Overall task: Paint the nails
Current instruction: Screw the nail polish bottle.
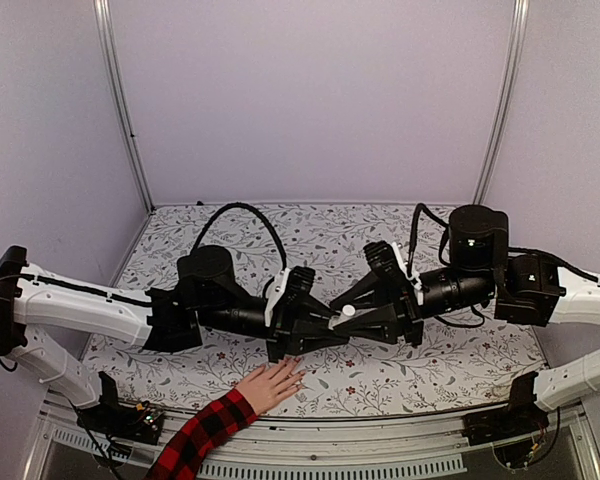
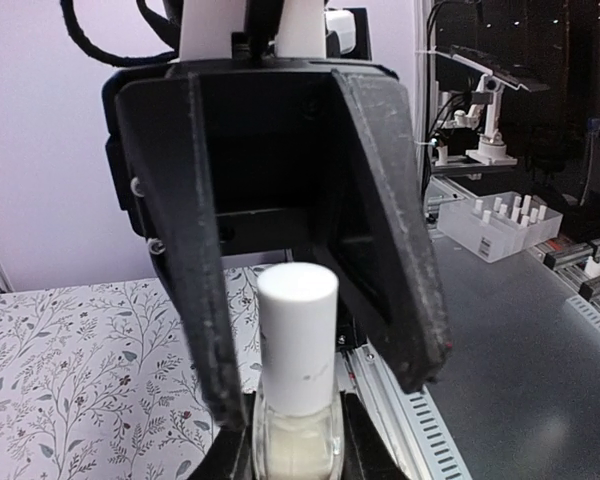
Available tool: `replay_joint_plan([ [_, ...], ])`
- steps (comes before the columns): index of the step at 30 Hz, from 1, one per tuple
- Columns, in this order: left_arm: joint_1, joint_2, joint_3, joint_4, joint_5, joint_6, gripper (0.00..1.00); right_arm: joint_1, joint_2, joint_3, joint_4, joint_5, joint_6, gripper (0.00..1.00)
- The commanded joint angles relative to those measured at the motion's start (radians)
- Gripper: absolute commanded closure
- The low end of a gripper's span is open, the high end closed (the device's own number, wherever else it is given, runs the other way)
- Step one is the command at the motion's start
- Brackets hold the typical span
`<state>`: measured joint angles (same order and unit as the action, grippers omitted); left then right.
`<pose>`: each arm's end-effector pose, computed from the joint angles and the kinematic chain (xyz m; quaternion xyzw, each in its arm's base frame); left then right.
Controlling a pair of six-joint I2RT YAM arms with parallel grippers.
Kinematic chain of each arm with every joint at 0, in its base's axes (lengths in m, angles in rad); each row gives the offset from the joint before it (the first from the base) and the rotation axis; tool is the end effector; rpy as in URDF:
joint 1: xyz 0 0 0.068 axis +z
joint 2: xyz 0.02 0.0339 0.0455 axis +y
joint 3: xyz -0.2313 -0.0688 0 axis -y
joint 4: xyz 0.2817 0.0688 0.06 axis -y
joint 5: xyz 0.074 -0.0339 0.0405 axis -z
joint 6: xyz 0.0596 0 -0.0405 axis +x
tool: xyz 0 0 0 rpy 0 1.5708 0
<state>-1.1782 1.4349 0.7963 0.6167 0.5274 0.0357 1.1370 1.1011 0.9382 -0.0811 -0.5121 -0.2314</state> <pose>0.1162 -0.3589 0.2202 0.5433 0.4629 -0.5218 0.4672 0.1102 0.3074 0.3028 -0.6026 0.4921 0.4401 0.4484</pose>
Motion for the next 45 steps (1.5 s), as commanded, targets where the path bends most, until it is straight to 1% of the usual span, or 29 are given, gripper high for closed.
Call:
replay_joint_plan([
  [1, 0.012, 0.004, 0.017, 0.02, 0.031, -0.015, 1.0, 0.003, 0.0, 0.028, -0.026, -0.056, -0.023, 0.67],
  [4, 0.015, -0.001, 0.013, 0.028, 0.031, -0.021, 1.0, 0.003, 0.001, 0.028, -0.029, -0.05, -0.026, 0.8],
  [6, 0.018, -0.006, 0.009, 0.037, 0.025, -0.023, 1.0, 0.003, 0.003, 0.028, -0.031, -0.044, -0.029, 0.86],
  [13, 0.027, -0.034, -0.015, 0.068, -0.044, -0.033, 1.0, 0.003, 0.022, 0.033, -0.026, -0.022, -0.014, 1.0],
  [19, 0.029, -0.058, -0.033, 0.071, -0.158, -0.029, 1.0, 0.003, 0.05, 0.045, -0.02, 0.029, 0.014, 1.0],
  [28, 0.029, -0.074, -0.044, 0.092, -0.354, -0.033, 1.0, 0.003, 0.063, 0.046, 0.012, 0.205, 0.073, 1.0],
  [32, 0.029, -0.071, -0.037, 0.096, -0.475, -0.031, 1.0, 0.003, 0.066, 0.045, 0.025, 0.289, 0.108, 1.0],
  [38, 0.026, -0.034, -0.011, 0.104, -0.635, -0.026, 1.0, 0.003, 0.092, 0.05, 0.045, 0.417, 0.166, 1.0],
  [41, 0.018, 0.003, 0.01, 0.114, -0.694, -0.025, 1.0, 0.003, 0.122, 0.066, 0.031, 0.476, 0.191, 1.0],
  [45, -0.008, 0.059, 0.047, 0.126, -0.814, -0.009, 1.0, 0.003, 0.162, 0.087, 0.025, 0.562, 0.223, 1.0],
])
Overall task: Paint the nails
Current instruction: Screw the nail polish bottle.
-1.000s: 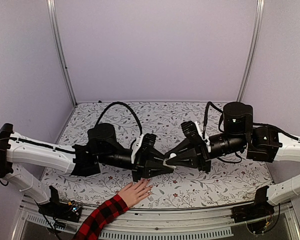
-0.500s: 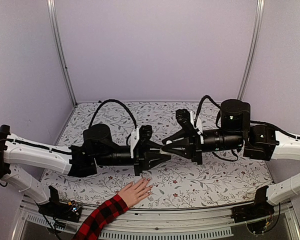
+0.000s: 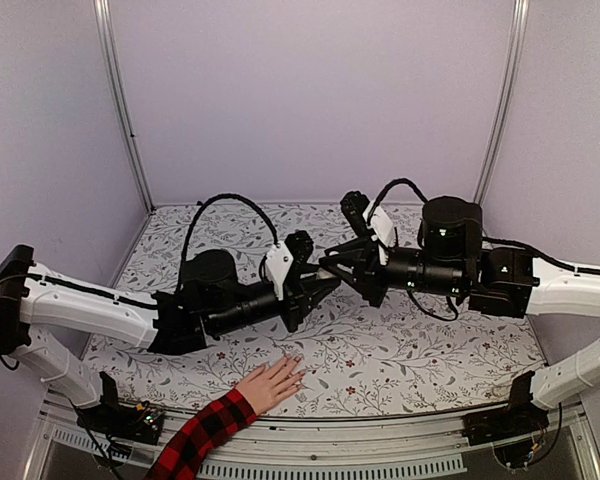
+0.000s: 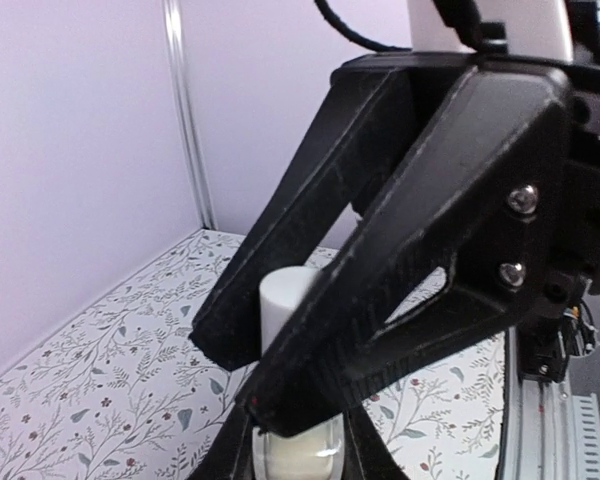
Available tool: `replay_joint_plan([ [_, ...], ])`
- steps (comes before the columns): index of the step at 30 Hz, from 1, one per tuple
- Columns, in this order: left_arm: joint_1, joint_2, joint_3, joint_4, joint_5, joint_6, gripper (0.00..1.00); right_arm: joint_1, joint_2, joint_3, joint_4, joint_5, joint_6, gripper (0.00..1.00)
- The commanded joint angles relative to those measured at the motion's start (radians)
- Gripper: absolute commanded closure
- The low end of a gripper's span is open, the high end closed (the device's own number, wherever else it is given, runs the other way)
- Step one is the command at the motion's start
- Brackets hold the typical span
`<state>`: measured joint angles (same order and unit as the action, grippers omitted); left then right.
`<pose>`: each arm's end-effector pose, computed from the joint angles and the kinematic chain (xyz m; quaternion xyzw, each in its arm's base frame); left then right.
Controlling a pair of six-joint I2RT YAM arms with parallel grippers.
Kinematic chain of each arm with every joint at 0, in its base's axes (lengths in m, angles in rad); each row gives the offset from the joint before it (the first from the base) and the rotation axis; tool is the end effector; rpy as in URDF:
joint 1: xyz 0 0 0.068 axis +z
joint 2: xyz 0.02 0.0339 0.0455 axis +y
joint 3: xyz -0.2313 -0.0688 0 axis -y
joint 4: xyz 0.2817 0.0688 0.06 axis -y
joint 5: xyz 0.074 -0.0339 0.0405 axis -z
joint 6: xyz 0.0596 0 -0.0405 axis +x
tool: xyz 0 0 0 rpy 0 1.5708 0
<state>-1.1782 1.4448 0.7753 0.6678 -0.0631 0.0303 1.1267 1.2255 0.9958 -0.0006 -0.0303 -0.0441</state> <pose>0.1498 -0.3520 0.2150 0.3835 0.5948 -0.3647 0.6051 0.1529 0.3256 0.2949 -0.4408 0.6479 0.3302 0.5262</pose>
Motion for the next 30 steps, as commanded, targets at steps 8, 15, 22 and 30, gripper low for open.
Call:
replay_joint_plan([
  [8, -0.02, 0.102, 0.103, 0.096, -0.287, -0.005, 1.0, 0.013, 0.08, 0.042, -0.057, 0.154, 0.131, 1.0],
  [15, -0.009, 0.056, 0.058, 0.1, -0.202, -0.014, 1.0, 0.012, 0.029, 0.009, -0.029, 0.118, 0.113, 0.87],
  [22, 0.001, 0.009, 0.013, 0.079, -0.164, -0.027, 1.0, 0.012, -0.057, -0.005, -0.031, 0.109, 0.027, 0.44],
  [30, 0.022, -0.043, -0.025, 0.076, 0.103, -0.014, 1.0, 0.01, -0.141, -0.028, -0.079, -0.1, -0.11, 0.33],
])
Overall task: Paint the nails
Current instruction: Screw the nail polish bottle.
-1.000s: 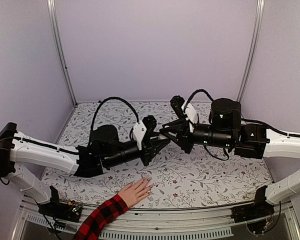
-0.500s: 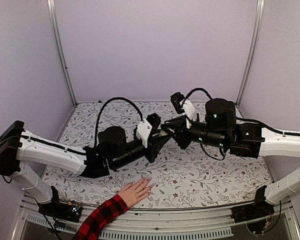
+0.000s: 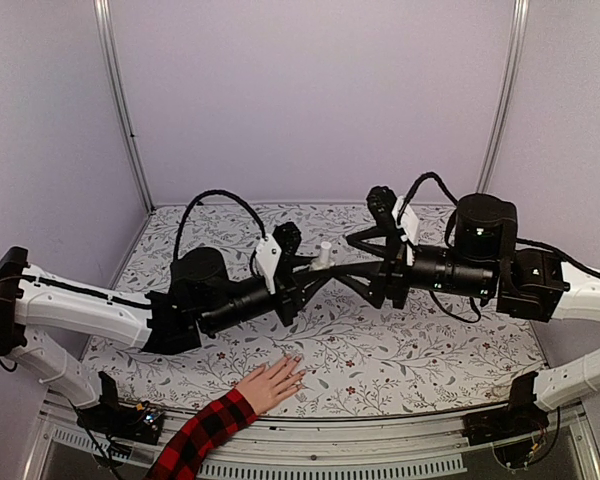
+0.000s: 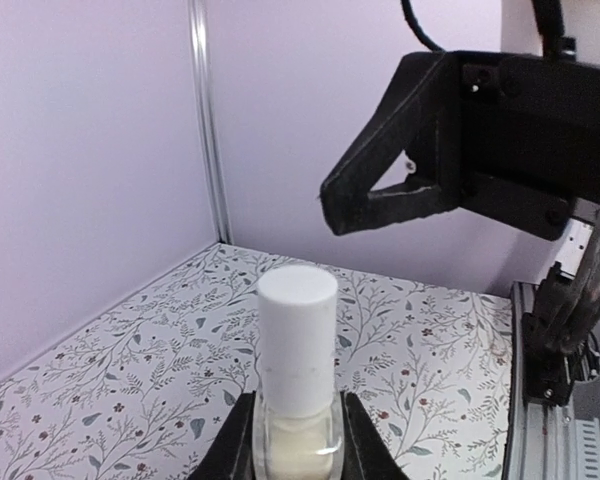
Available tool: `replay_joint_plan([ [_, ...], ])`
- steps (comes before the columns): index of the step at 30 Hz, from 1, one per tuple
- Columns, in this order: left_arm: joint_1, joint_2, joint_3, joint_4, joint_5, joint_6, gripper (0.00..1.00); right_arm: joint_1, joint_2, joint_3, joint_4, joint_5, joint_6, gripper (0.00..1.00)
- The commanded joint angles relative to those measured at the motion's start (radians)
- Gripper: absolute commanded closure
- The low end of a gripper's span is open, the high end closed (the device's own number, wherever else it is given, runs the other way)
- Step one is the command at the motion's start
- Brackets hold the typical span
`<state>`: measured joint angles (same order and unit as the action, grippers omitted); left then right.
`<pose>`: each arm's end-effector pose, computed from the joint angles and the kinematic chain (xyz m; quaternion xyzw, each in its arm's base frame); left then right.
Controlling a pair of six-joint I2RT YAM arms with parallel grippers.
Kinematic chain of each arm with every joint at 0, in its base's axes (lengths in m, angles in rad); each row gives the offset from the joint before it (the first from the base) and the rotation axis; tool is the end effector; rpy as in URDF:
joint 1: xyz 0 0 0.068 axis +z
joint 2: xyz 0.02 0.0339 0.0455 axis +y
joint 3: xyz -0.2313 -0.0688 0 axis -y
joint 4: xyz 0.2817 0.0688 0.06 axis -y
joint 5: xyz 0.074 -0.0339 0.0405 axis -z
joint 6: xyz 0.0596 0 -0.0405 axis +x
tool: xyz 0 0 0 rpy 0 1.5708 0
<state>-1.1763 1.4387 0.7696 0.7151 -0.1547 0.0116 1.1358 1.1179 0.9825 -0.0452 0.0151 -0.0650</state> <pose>0.1547 -0.3477 0.2212 0.3391 0.6019 -0.3520 0.6315 0.1430 0.3056 0.3189 -0.4299 0.6364 0.3218 0.5538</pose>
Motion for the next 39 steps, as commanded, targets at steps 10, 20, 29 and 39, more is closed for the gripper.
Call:
replay_joint_plan([
  [10, 0.024, -0.011, 0.034, -0.007, 0.702, 0.002, 1.0, 0.002, -0.019, 0.075, -0.22, -0.54, -0.265, 0.42],
  [20, 0.023, 0.025, 0.063, -0.012, 0.857, -0.009, 1.0, 0.016, -0.036, 0.087, -0.249, -0.609, -0.307, 0.62],
  [29, 0.024, 0.024, 0.069, -0.022, 0.833, -0.009, 1.0, 0.022, -0.013, 0.1, -0.267, -0.598, -0.304, 0.86],
  [39, 0.031, -0.044, 0.008, 0.015, 0.659, 0.0, 1.0, 0.024, 0.017, 0.105, -0.226, -0.455, -0.207, 1.0],
])
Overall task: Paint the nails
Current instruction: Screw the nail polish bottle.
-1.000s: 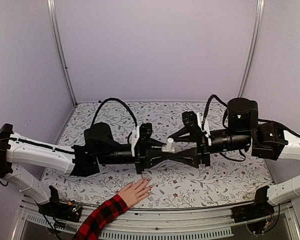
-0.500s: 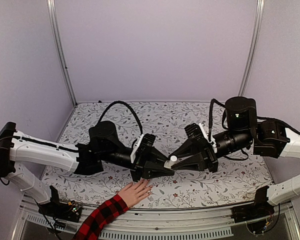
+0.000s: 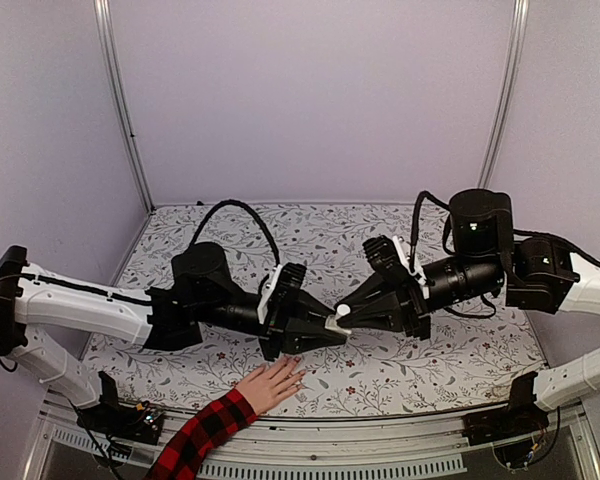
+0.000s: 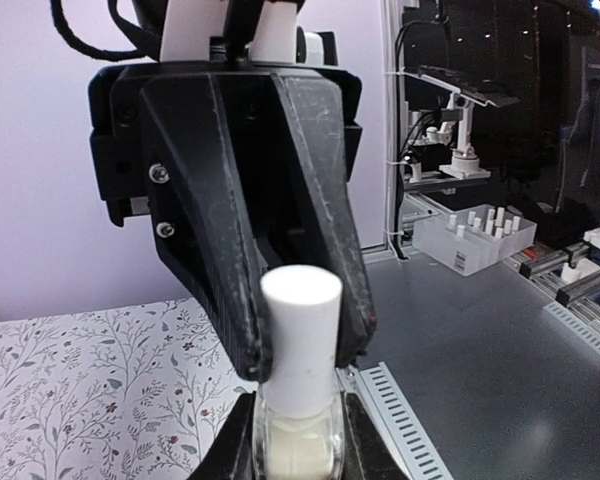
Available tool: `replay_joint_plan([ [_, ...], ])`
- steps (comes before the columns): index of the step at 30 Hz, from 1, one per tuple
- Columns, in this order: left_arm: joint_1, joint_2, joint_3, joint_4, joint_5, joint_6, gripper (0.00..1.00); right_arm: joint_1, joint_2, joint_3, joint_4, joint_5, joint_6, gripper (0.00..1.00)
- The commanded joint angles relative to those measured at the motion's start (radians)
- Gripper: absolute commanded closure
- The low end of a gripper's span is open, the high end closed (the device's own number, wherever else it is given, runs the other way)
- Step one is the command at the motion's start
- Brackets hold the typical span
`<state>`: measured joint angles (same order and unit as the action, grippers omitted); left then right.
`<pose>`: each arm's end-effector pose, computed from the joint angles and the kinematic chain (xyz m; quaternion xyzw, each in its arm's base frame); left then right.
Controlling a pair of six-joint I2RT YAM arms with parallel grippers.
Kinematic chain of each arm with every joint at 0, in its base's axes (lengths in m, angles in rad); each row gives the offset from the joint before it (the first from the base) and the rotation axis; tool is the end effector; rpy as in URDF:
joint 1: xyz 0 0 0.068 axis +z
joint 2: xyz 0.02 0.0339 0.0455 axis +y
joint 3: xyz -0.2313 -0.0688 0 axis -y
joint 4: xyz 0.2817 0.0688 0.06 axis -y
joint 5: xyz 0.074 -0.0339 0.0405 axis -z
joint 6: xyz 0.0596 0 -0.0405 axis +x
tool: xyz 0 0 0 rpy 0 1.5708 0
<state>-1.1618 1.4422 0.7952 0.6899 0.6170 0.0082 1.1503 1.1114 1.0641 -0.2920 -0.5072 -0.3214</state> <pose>0.1170 -0.3567 0.2262 0.5468 0.4284 -0.5513 0.4622 0.1044 0.3045 0.3255 -0.6378 0.4885 0.4126 0.4293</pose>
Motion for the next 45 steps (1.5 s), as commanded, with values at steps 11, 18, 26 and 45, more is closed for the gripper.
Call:
replay_joint_plan([
  [11, 0.019, -0.093, -0.062, 0.088, -0.348, 0.01, 1.0, 0.008, 0.052, 0.011, 0.063, 0.182, 0.114, 1.0],
  [18, 0.019, -0.097, -0.067, 0.093, -0.494, 0.014, 1.0, 0.009, 0.078, 0.0, 0.096, 0.257, 0.159, 1.0],
  [26, 0.017, -0.059, -0.054, 0.094, -0.715, 0.016, 1.0, 0.008, 0.155, 0.025, 0.113, 0.456, 0.26, 1.0],
  [45, 0.05, -0.008, -0.025, 0.006, -0.541, -0.004, 1.0, 0.006, 0.138, -0.024, 0.193, 0.585, 0.379, 0.72],
])
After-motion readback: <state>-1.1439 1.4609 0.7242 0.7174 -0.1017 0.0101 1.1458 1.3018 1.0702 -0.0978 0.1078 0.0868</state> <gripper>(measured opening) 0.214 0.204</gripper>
